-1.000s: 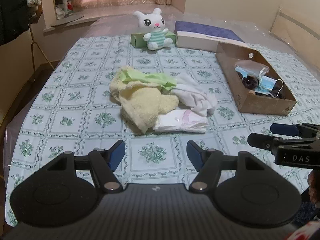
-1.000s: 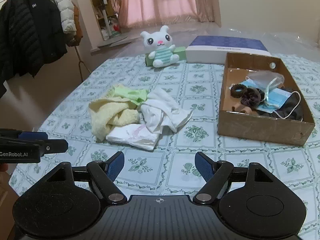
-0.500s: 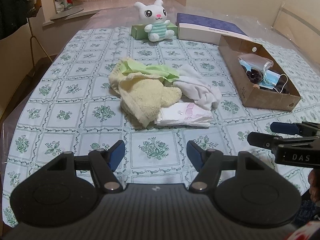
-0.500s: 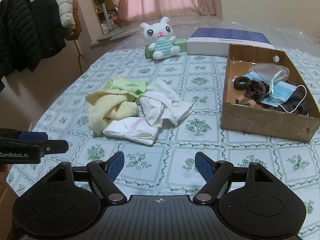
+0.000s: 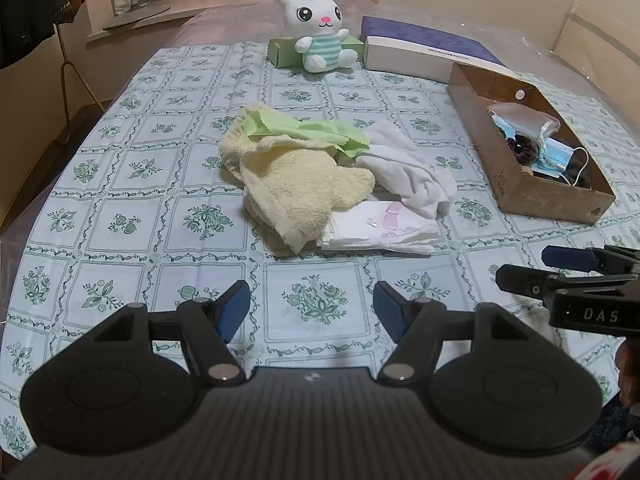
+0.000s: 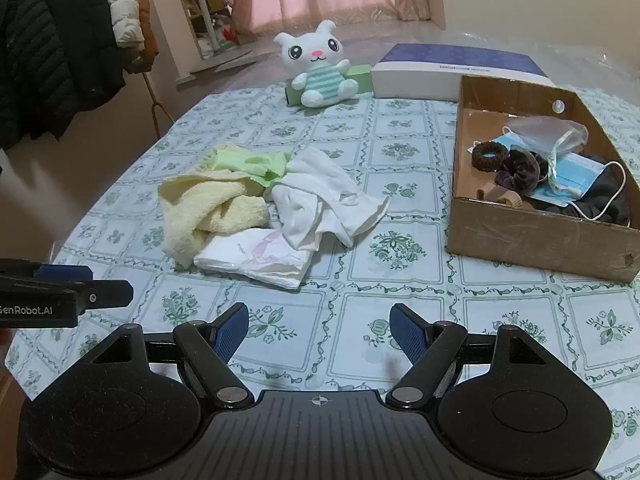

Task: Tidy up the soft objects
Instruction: 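Lower both tools toward the light green cloth and the white cloth, then grasp the light green cloth with the left tool while the right tool grasps the white cloth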

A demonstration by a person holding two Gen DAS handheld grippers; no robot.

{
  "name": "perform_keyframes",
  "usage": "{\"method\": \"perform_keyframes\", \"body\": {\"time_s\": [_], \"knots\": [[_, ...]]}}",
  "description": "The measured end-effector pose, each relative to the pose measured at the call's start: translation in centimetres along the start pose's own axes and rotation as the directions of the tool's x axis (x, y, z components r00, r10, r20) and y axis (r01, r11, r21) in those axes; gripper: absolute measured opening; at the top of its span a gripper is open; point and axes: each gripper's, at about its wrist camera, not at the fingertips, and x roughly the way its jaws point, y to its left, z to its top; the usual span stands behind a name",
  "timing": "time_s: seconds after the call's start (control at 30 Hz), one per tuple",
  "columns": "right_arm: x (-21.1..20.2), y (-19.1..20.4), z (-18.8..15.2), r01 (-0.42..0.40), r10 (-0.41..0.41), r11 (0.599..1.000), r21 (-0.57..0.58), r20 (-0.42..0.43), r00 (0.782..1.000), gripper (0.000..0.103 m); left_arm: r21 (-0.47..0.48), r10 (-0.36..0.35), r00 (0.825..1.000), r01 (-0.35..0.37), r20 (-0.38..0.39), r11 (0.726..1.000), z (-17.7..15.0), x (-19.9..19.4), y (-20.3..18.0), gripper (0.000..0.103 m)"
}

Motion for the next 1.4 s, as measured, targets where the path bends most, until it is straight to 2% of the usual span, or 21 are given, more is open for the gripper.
{"method": "perform_keyframes", "body": {"time_s": [0.33,0.77,1.03,1.4], "knots": [[1.7,0.1,1.4,0.006,-0.006,0.999,-0.032,0.017,1.0,0.077,0.002,0.011,1.0,-0.011,0.019,1.0,1.3,0.9,0.6,0.066],[6.0,0.7,5.9,0.007,0.001,0.994,-0.113,0.074,0.997,0.077,0.042,-0.002,0.992,-0.003,0.124,0.999,6.1,3.8,0.2,0.065],[10.3,0.6,7.1,0.013,-0.006,0.99,-0.143,0.047,0.999,0.077,0.061,-0.019,0.988,0.01,0.151,0.998,8.4,6.1,0.2,0.065],[14.9,-0.2,7.5,0.028,-0.027,0.991,-0.128,0.008,1.0,0.077,0.002,-0.059,0.989,0.059,0.135,0.998,11.6,10.9,0.3,0.065]]}}
